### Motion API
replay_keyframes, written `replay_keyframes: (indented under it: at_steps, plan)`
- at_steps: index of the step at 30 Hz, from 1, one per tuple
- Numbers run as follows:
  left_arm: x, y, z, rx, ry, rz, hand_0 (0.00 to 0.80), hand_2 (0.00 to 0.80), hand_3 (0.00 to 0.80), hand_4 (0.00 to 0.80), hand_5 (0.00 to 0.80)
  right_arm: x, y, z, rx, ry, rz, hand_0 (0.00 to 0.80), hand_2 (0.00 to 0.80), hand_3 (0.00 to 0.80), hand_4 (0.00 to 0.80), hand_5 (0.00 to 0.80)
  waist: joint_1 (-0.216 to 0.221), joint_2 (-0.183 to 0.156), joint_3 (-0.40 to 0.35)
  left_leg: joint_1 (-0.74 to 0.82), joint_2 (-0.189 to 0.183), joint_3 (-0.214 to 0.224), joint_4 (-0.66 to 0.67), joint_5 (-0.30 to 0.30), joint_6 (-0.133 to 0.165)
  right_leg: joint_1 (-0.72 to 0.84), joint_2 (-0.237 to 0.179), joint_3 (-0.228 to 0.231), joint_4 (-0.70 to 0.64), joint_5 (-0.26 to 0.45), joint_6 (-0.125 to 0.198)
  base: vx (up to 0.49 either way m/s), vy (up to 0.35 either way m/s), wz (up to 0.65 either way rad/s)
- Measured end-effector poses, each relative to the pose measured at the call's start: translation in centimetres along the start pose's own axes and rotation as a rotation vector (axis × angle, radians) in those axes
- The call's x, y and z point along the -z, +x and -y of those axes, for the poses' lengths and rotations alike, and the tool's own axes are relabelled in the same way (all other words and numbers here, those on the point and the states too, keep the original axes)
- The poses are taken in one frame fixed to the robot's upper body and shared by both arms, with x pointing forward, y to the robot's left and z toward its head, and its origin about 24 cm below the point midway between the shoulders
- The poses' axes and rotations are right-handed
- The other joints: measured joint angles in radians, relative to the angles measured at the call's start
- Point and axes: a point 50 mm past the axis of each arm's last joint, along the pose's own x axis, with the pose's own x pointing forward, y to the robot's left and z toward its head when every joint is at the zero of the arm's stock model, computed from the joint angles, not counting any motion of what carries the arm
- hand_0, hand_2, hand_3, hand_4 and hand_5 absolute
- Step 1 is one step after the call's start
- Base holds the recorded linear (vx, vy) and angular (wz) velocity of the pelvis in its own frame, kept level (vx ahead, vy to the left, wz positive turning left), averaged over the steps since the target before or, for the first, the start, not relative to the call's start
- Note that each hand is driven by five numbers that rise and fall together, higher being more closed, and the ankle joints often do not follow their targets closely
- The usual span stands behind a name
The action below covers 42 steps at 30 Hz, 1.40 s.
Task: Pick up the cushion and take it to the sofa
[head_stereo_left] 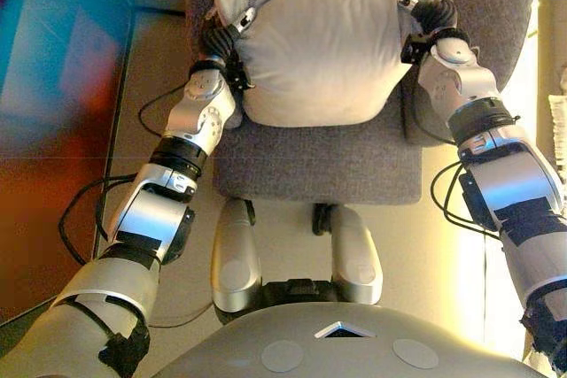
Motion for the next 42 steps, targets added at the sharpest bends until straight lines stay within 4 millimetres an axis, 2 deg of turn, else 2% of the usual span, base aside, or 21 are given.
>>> replay_keyframes:
  at_steps: [4, 9, 14, 17, 21, 25, 29, 33, 38, 42]
  plan:
    - [0.0, -0.1, -0.4, -0.065, -0.008, 0.014, 0.000, 0.000, 0.000, 0.000, 0.000, 0.1, 0.0, 0.1, 0.018, 0.007, -0.003, 0.000, 0.000, 0.000, 0.000, 0.000, 0.004, 0.000, 0.000, 0.046, -0.004, 0.000, -0.026, 0.000, 0.001, 0.057, 0.000, -0.009, -0.041, 0.006, 0.006, 0.135, -0.012, 0.07]
    - [-0.3, -1.1, -1.1, -0.107, -0.071, 0.073, 0.000, 0.000, 0.000, 0.000, 0.000, 1.3, -0.3, 0.8, 0.043, 0.032, -0.025, 0.000, 0.000, 0.000, 0.000, 0.000, 0.006, 0.000, -0.017, 0.157, -0.006, 0.020, -0.105, -0.004, 0.004, 0.177, 0.003, -0.011, -0.145, 0.020, 0.013, 0.203, 0.011, -0.01]
    - [1.7, -2.4, -2.8, -0.163, -0.112, 0.045, 0.000, 0.000, 0.000, 0.000, 0.000, 4.2, -1.3, 2.5, 0.069, 0.050, -0.070, 0.000, 0.000, 0.000, 0.000, 0.000, 0.004, -0.001, -0.104, 0.243, -0.021, 0.032, -0.194, 0.013, 0.010, 0.304, 0.014, -0.013, -0.317, 0.085, 0.034, 0.204, 0.039, 0.03]
    - [3.1, -3.3, -3.7, -0.166, -0.122, 0.017, 0.000, 0.000, 0.000, 0.000, 0.000, 4.0, -1.8, 3.8, 0.114, 0.119, -0.031, 0.000, 0.000, 0.000, 0.000, 0.000, 0.004, -0.002, -0.135, 0.294, -0.031, 0.044, -0.244, 0.022, 0.010, 0.377, 0.017, -0.013, -0.417, 0.116, 0.042, 0.145, 0.048, 0.02]
    - [5.1, -4.3, -5.2, -0.169, -0.119, -0.033, 0.000, 0.000, 0.000, 0.000, 0.000, 3.3, -2.1, 5.0, 0.174, 0.200, 0.032, 0.000, 0.000, 0.000, 0.000, 0.000, 0.004, -0.003, -0.160, 0.348, -0.041, 0.056, -0.290, 0.025, 0.008, 0.437, 0.015, -0.013, -0.481, 0.131, 0.046, 0.058, 0.050, -0.01]
    - [6.0, -5.5, -6.1, -0.137, -0.145, -0.049, 0.000, 0.000, 0.000, 0.000, 0.000, 4.3, -2.9, 6.2, 0.205, 0.231, 0.034, 0.000, 0.000, 0.000, 0.000, 0.000, 0.003, -0.006, -0.191, 0.380, -0.044, 0.062, -0.332, 0.033, 0.004, 0.464, 0.017, -0.015, -0.516, 0.139, 0.044, 0.013, 0.048, -0.03]
    - [6.6, -6.9, -7.3, -0.097, -0.170, -0.044, 0.000, 0.000, 0.000, 0.000, 0.000, 7.2, -4.5, 7.2, 0.182, 0.218, -0.010, 0.000, 0.000, 0.000, 0.000, 0.000, 0.002, -0.005, -0.227, 0.413, -0.046, 0.081, -0.380, 0.047, 0.001, 0.476, 0.017, -0.013, -0.535, 0.142, 0.044, -0.030, 0.038, -0.09]
    - [7.9, -8.9, -8.1, -0.030, -0.198, -0.062, 0.000, 0.000, 0.000, 0.000, 0.000, 11.1, -7.5, 8.2, 0.130, 0.223, -0.063, 0.000, 0.000, 0.000, 0.000, 0.000, -0.002, -0.003, -0.250, 0.441, -0.054, 0.088, -0.424, 0.061, -0.002, 0.485, 0.017, -0.012, -0.551, 0.143, 0.044, -0.058, 0.032, -0.06]
    - [10.3, -11.7, -9.8, -0.002, -0.239, -0.118, 0.000, 0.000, 0.000, 0.000, 0.000, 16.2, -11.6, 6.8, 0.037, 0.258, -0.160, 0.000, 0.000, 0.000, 0.000, 0.000, -0.024, 0.003, -0.270, 0.472, -0.059, 0.108, -0.474, 0.076, -0.004, 0.495, 0.017, -0.010, -0.574, 0.147, 0.046, -0.083, 0.030, -0.09]
    - [11.0, -13.0, -9.6, 0.072, -0.273, -0.114, 0.000, 0.000, 0.000, 0.000, 0.000, 18.1, -14.0, 5.7, -0.041, 0.284, -0.193, 0.000, 0.000, 0.000, 0.000, 0.000, -0.025, 0.010, -0.278, 0.482, -0.060, 0.112, -0.505, 0.085, -0.005, 0.490, 0.019, -0.010, -0.585, 0.148, 0.047, -0.120, 0.019, -0.03]
